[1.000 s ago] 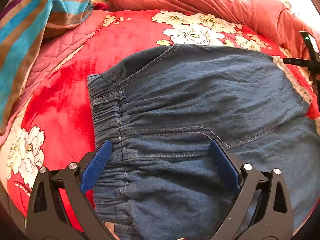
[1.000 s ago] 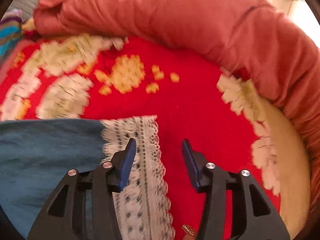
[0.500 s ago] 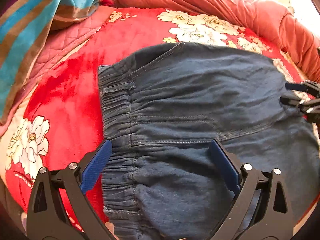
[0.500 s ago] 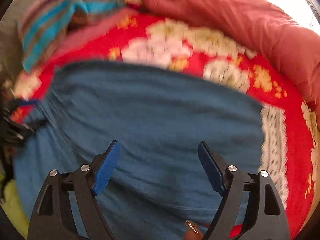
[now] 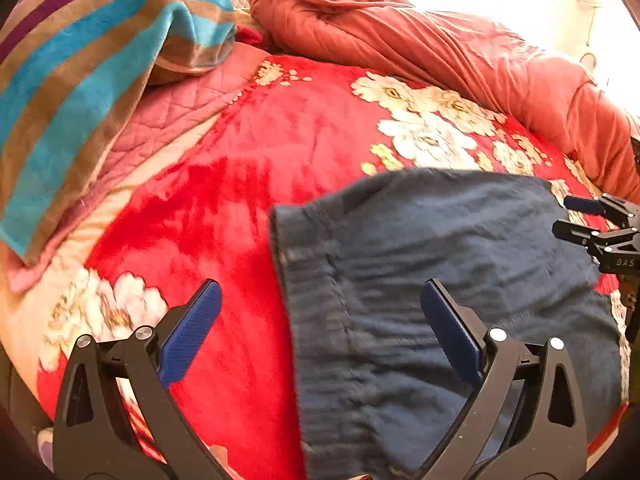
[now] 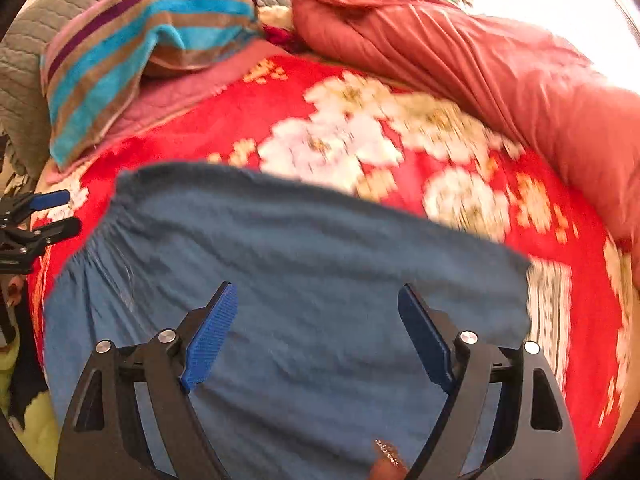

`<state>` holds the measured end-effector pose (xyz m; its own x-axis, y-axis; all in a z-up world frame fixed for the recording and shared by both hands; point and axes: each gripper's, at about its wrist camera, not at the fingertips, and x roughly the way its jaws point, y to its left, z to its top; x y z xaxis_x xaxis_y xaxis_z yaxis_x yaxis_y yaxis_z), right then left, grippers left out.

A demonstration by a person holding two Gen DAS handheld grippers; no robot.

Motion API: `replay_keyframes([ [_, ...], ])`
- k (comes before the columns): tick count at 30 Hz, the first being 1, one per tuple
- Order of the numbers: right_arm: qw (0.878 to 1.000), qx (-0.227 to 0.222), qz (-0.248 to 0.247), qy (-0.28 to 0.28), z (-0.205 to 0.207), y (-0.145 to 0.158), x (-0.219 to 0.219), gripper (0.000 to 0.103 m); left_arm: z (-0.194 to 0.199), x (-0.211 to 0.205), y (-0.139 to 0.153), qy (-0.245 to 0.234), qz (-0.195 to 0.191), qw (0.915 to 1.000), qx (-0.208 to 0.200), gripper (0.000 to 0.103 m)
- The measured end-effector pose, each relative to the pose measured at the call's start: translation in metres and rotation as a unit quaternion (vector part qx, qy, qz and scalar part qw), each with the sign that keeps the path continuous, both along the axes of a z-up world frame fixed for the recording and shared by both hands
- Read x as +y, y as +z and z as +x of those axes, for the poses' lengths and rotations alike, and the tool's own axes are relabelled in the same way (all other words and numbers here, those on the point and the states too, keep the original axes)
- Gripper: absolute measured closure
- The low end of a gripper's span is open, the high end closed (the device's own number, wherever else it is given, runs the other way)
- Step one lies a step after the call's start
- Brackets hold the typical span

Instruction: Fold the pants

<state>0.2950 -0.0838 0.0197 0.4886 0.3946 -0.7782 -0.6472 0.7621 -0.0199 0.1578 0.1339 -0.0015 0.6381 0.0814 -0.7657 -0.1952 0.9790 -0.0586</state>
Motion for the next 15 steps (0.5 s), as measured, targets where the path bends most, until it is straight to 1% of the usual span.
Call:
replay_keyframes([
  [3,1.0,-0.003,-0.003,0.021,0.015,0.001,0.024,0.022,0.018,0.011,-0.002,-0.004,0.012,0.9998,0.014,0.01],
  [7,0.999,-0.002,-0.021,0.043,0.028,-0.007,0.052,0.022,0.042,0.029,-0.012,-0.002,0.0,0.9993,0.036,0.01],
  [12,0.997,0.013,-0.059,0.053,0.053,-0.029,0.074,0.022,0.062,0.028,-0.024,-0.021,0.017,0.9985,0.048,0.01],
  [15,0.995,0.013,-0.078,0.054,0.065,-0.039,0.079,0.022,0.073,0.023,-0.029,-0.039,0.031,0.9976,0.048,0.011],
])
